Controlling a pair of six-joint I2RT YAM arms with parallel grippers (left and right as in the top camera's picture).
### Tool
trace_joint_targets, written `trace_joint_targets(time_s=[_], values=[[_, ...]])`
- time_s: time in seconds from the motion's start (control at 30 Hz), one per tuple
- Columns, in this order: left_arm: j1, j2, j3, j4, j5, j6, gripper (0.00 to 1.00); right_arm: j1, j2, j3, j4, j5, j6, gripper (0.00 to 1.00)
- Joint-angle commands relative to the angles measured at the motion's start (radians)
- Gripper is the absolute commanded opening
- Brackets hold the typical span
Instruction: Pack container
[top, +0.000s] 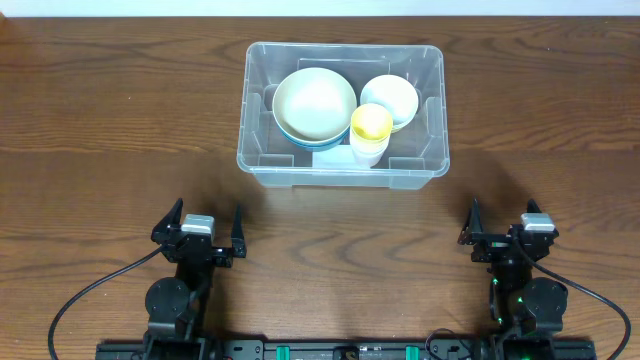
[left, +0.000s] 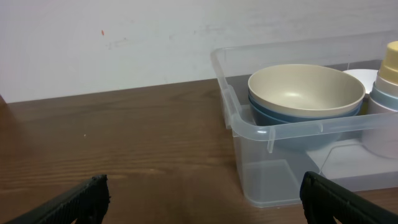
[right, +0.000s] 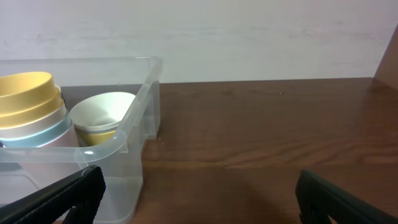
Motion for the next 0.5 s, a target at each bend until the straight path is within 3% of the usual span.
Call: trace_joint_targets(time_s=[0.0,0.47], values=[[0.004,-0.005,-0.017,-0.036,-0.015,0.010,0.98,-0.007,-0.010,-0.002,-0.003,0.017,-0.015,0.99],[0.004,-0.005,-0.017,-0.036,-0.014,0.010,0.98,-0.007,-0.010,-0.002,-0.003,0.017,-0.015,0.99]])
